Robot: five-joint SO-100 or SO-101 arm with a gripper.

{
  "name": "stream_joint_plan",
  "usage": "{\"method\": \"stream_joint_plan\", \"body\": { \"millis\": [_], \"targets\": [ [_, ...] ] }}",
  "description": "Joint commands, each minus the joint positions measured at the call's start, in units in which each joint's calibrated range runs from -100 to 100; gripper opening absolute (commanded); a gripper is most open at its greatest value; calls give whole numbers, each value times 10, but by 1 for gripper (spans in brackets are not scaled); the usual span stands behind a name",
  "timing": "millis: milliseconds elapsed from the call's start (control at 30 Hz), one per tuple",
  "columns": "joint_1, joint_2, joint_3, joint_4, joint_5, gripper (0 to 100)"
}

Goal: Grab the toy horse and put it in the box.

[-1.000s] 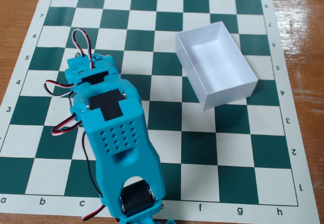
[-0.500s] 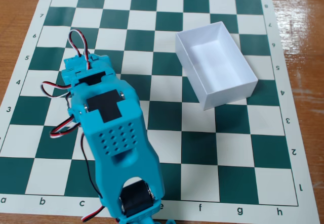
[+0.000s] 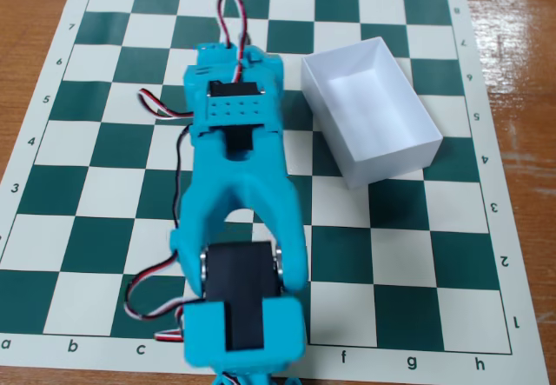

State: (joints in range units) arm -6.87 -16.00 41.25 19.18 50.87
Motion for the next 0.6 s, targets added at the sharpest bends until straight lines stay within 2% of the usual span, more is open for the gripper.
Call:
{"method": "stream_joint_plan", "body": {
  "millis": [0, 233, 567],
  "targets": [
    [45, -72, -1, 57, 2, 0],
    [115, -82, -7, 68, 5, 0],
    [198, 21, -86, 15, 15, 0]
  ]
}}
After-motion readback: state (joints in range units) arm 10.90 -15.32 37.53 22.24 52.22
